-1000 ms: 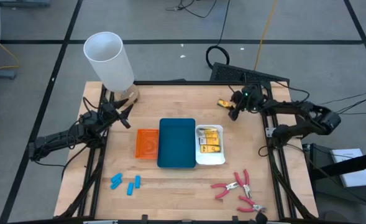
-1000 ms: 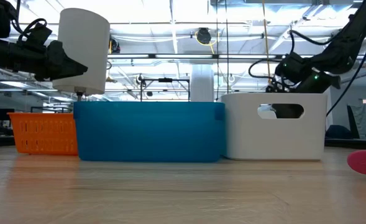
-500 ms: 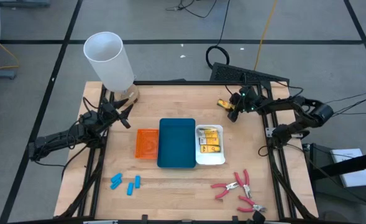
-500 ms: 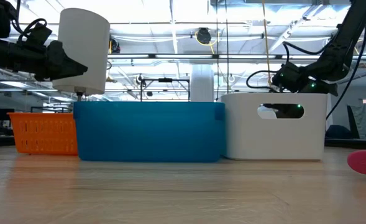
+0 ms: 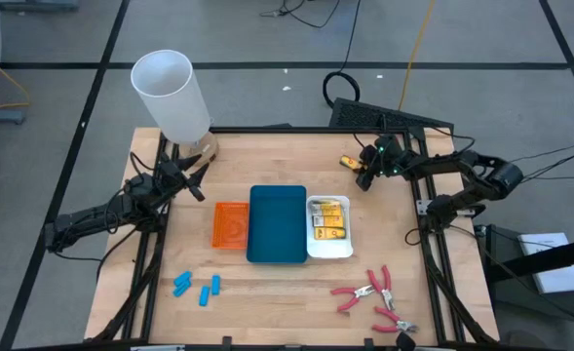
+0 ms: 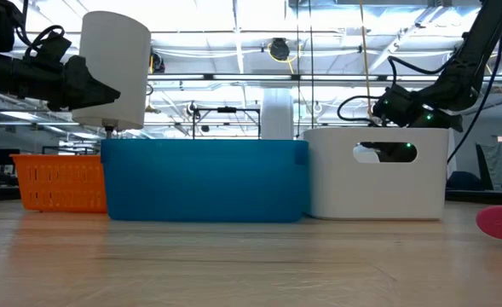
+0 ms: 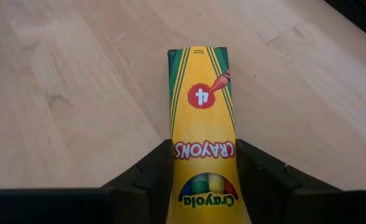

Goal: Pick & Place School Supplies
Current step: Put the yellow crayon box into the white bin

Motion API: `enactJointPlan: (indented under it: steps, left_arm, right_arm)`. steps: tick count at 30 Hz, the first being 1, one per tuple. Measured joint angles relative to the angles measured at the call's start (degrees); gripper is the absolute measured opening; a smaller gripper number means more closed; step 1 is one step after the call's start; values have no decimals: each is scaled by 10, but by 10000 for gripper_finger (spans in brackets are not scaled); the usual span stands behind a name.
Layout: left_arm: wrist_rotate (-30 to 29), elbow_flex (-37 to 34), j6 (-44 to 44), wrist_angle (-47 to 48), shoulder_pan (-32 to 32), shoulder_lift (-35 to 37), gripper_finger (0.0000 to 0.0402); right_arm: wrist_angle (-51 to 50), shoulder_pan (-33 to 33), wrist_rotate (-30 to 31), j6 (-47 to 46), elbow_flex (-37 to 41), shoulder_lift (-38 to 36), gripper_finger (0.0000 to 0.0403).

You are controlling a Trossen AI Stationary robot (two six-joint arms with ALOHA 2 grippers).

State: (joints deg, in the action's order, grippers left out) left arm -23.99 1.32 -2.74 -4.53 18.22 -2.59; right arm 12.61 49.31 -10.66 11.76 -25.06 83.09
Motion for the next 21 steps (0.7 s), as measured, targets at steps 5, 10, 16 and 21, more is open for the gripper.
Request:
enactJointPlan:
  steps: [5,10,16,21]
  left_arm:
    - [0,0,0,0,0,0,182]
    - [0,0,0,0,0,0,182]
    - [0,0,0,0,0,0,182]
    - [0,0,0,0,0,0,182]
  right_arm:
    - [25,-8,1,-10,1,-6,153]
    - [57,-16,0,-23,2,-27,150]
    - [61,-29,-1,-34,2,-60,153]
    - [63,-52,-1,-48,2,-93,150]
